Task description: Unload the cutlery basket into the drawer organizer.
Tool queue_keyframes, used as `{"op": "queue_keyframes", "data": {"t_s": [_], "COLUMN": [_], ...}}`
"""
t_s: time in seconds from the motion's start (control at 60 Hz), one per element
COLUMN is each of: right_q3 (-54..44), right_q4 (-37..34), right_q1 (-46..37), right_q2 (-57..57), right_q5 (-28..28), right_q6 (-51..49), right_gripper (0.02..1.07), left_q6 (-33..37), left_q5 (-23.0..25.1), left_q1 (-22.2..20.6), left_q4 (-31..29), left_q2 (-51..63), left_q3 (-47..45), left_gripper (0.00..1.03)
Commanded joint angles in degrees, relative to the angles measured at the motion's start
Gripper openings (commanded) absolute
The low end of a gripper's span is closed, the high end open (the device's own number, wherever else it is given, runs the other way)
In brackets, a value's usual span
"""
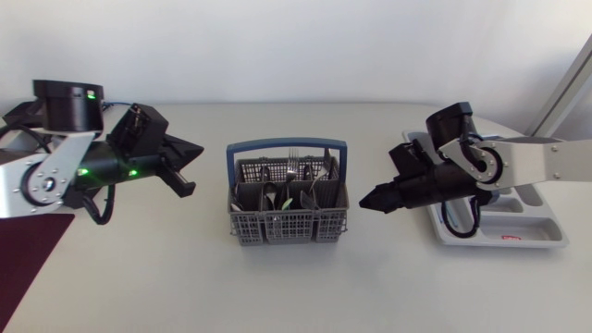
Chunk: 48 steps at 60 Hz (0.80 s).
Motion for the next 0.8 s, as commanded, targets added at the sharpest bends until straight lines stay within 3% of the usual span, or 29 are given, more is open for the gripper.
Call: {"op": "queue_keyframes", "data": {"t_s": [0.0, 0.2, 0.383, 0.45, 0.783], "right_q3": [-2.2, -5.2, -7.3, -8.1, -9.6], "right_q4": [0.0, -0.2, -0.6, -0.9, -0.9], "right_q1": [-0.7, -0.8, -1.6, -2.4, -4.1], "right_q2": [-2.3, -6.9, -10.5, -11.9, -12.9], "right_q5": [0.3, 0.3, 0.3, 0.2, -0.8], "right_q6": [-1.3, -1.4, -1.8, -2.1, -3.2], "right_gripper": [0.25, 0.48, 0.55, 0.63, 0.65], "left_q6": [-2.4, -8.3, -11.2, -11.9, -14.3], "left_q5": [0.4, -3.5, -11.2, -15.2, -23.6], "left_q1": [-3.5, -15.9, -27.6, -32.3, -41.4], "left_q4": [-3.8, -12.0, -12.2, -11.5, -7.8], "left_q2": [-6.1, -9.9, -9.0, -7.0, 1.4], "left_q3": [-2.8, -1.4, -0.8, -0.7, 1.3], "left_gripper": [0.06, 0.26, 0.29, 0.30, 0.30]}}
